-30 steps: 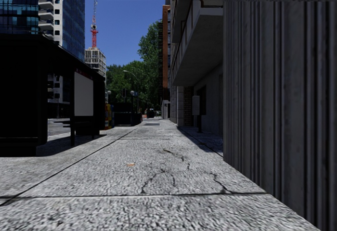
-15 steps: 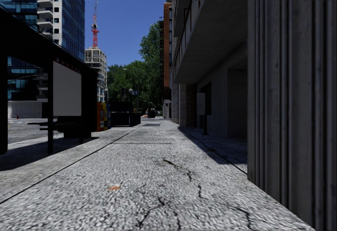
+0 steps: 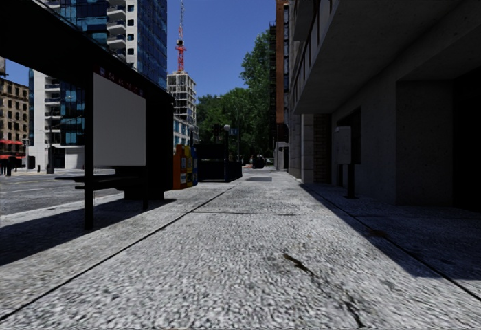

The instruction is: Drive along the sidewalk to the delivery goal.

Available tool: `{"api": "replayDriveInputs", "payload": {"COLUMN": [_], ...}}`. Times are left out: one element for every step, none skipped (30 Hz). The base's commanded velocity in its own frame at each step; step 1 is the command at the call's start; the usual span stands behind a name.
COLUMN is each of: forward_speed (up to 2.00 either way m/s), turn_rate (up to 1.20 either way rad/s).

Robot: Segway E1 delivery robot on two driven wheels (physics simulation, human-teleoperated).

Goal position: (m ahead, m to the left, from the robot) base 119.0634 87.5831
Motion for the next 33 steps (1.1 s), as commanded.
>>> {"api": "replayDriveInputs", "payload": {"forward_speed": [1.89, 1.89, 1.88, 1.88, 1.88, 1.88, 1.88, 1.88, 1.88, 1.88, 1.88, 1.88, 1.88, 1.88, 1.88, 1.88, 1.88, 1.88, 1.88, 1.88, 1.88, 1.88, 1.88, 1.88, 1.88, 1.88, 1.88, 1.88, 1.88, 1.88, 1.88, 1.88, 1.88], "turn_rate": [0.00, 0.00, 0.00, 0.00, 0.00, 0.00, 0.00, 0.00, 0.00, 0.00, -0.10, -0.16, -0.16, -0.21, -0.24, -0.27, -0.27, -0.29, -0.33, -0.34, -0.34, -0.35, -0.35, -0.35, -0.35, -0.33, -0.28, -0.10, -0.10, 0.00, 0.00, 0.00, 0.00]}}
